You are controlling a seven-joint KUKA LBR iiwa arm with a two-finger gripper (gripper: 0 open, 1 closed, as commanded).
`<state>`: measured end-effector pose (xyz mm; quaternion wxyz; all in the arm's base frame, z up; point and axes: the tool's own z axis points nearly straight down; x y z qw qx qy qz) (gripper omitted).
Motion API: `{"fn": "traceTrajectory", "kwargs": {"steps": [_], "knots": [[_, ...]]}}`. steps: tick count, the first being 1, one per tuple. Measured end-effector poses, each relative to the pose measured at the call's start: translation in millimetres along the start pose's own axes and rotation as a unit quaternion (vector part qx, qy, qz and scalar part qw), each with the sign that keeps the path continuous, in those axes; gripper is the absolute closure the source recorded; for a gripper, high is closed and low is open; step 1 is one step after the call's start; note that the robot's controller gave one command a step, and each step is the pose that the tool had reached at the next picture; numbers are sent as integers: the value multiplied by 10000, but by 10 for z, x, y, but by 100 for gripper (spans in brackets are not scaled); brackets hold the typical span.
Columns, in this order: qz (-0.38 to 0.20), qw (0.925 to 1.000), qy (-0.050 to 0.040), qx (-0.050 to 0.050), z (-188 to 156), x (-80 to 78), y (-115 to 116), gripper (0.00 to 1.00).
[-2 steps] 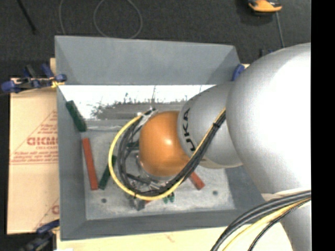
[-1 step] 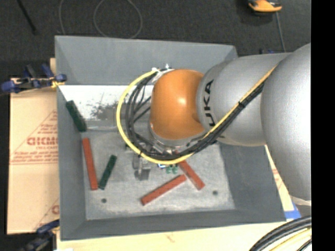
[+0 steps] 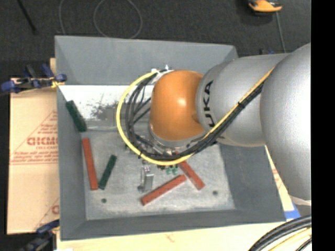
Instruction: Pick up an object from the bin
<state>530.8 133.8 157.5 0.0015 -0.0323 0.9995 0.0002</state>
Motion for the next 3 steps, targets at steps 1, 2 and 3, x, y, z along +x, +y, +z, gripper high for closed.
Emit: {"fn": "traceTrajectory", "kwargs": {"steps": [1, 2, 3], "knots": [[203, 9998, 20, 20, 903, 495, -951, 0], [175, 9998, -7, 5, 868, 471, -904, 100], [-793, 9968, -14, 10, 327, 445, -1166, 100]]}}
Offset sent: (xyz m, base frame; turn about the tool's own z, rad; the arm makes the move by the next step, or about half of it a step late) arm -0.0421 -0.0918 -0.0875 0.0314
